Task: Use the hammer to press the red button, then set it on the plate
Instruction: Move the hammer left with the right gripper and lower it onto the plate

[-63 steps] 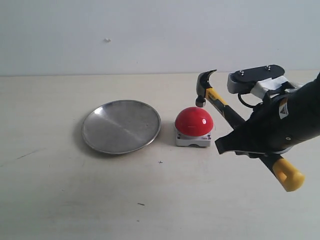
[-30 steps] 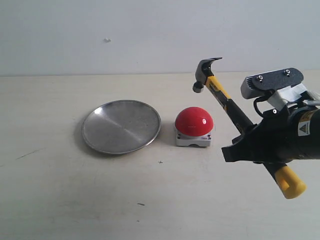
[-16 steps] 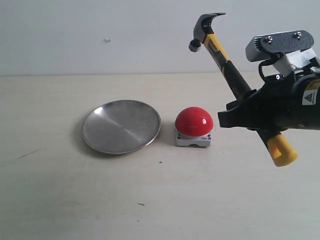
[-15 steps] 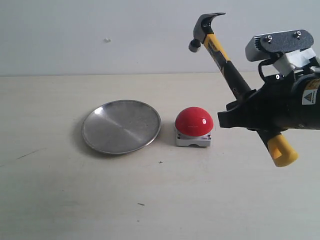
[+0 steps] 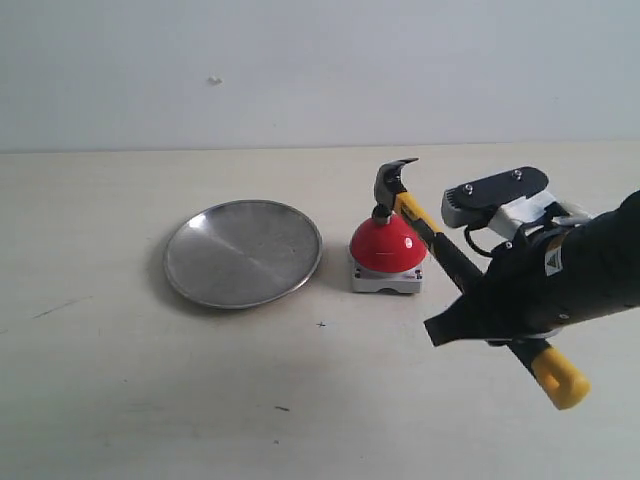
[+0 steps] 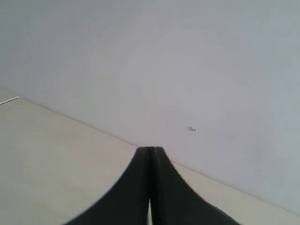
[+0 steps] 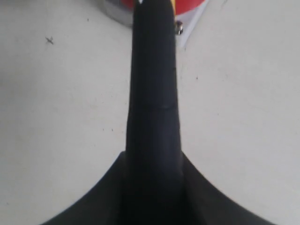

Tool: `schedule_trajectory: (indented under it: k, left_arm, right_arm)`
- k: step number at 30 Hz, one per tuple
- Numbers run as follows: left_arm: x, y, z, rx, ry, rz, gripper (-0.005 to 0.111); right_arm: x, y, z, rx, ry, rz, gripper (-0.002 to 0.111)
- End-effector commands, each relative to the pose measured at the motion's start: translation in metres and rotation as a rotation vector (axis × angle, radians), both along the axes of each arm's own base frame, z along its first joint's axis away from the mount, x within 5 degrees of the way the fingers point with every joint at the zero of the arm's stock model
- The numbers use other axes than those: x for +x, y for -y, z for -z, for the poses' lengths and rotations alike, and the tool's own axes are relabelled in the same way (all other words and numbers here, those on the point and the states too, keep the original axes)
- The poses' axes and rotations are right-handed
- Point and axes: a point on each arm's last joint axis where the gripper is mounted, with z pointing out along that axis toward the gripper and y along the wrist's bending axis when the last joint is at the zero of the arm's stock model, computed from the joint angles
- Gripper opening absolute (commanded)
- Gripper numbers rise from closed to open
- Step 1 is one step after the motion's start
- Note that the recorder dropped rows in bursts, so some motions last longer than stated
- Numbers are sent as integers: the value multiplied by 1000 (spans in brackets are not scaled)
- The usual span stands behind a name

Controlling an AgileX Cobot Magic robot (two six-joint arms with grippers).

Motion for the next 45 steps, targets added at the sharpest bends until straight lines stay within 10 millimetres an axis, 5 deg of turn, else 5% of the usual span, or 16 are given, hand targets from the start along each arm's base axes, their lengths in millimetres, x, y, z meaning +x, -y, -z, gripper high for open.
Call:
schedule_trajectory:
  k: [1, 4, 21, 30, 45]
  left_arm:
    - [0, 0, 0, -1, 5, 2, 0]
    - [0, 0, 0, -1, 5, 2, 0]
    - [0, 0, 0, -1, 5, 4, 0]
    - [0, 0, 0, -1, 5, 4, 0]
    - [0, 0, 0, -1, 5, 4, 0]
  right_arm:
    - [5, -2, -40, 114, 240, 37, 0]
    - [0, -1, -66, 260, 344, 134, 0]
    - [8, -55, -76, 526, 513, 132, 0]
    - [40, -104, -46, 787, 388, 6, 0]
    - [104, -147, 7, 1040, 200, 205, 0]
